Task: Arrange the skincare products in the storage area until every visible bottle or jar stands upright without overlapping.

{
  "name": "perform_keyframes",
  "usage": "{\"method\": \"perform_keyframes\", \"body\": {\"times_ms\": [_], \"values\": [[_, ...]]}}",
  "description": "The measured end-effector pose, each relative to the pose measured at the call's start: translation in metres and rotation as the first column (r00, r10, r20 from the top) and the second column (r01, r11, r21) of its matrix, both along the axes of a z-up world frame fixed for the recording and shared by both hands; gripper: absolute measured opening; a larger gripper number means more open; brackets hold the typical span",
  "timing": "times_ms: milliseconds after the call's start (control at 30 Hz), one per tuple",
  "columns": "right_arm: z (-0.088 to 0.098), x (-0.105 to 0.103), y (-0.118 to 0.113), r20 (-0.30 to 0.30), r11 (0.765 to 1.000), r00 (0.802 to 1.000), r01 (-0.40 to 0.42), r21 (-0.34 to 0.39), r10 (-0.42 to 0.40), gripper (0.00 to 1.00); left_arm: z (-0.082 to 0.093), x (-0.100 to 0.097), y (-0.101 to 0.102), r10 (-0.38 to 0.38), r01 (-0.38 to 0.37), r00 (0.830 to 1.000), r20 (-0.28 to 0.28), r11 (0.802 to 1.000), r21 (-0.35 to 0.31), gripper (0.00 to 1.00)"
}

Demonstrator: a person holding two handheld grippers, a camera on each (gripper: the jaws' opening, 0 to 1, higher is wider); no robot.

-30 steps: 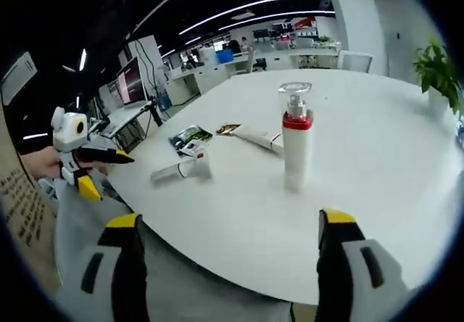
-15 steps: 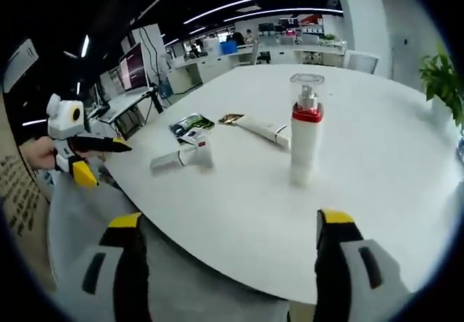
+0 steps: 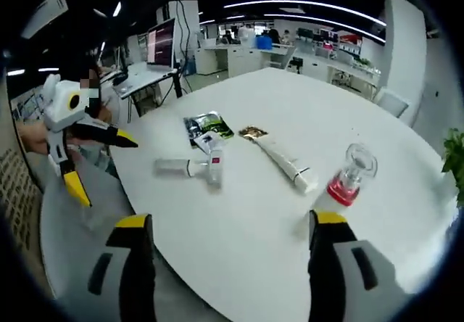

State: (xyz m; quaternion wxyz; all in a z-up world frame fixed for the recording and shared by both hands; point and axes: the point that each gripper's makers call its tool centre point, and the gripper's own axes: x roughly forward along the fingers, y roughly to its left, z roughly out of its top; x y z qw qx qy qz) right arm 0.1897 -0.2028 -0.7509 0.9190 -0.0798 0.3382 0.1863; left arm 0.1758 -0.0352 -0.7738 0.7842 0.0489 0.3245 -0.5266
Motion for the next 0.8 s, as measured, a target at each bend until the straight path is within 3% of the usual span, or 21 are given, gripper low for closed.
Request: {"method": "perform_keyframes", "body": {"times_ms": [133, 600, 800], "values": [[-0.001, 0.02, 0.003, -0.018, 0.995, 0.998, -0.067, -0.078, 0.066, 0.85, -0.001, -0.002, 0.001, -0.021, 0.021, 1.0, -0.01, 1.0, -0.014, 0.91], [-0.025, 0.094, 0.005, -0.082, 0.975, 0.988, -0.144, -0.168, 0.131, 0.78, -0.001, 0.005, -0.001, 0.008, -0.009, 0.999, -0.039, 0.999, -0.048, 0.9], [-0.047, 0.127, -0.006, -0.116, 0.971, 0.989, -0.116, -0.211, 0.093, 0.73, -0.006, 0.003, -0.001, -0.019, 0.019, 1.0, -0.015, 1.0, -0.007, 0.9]]}}
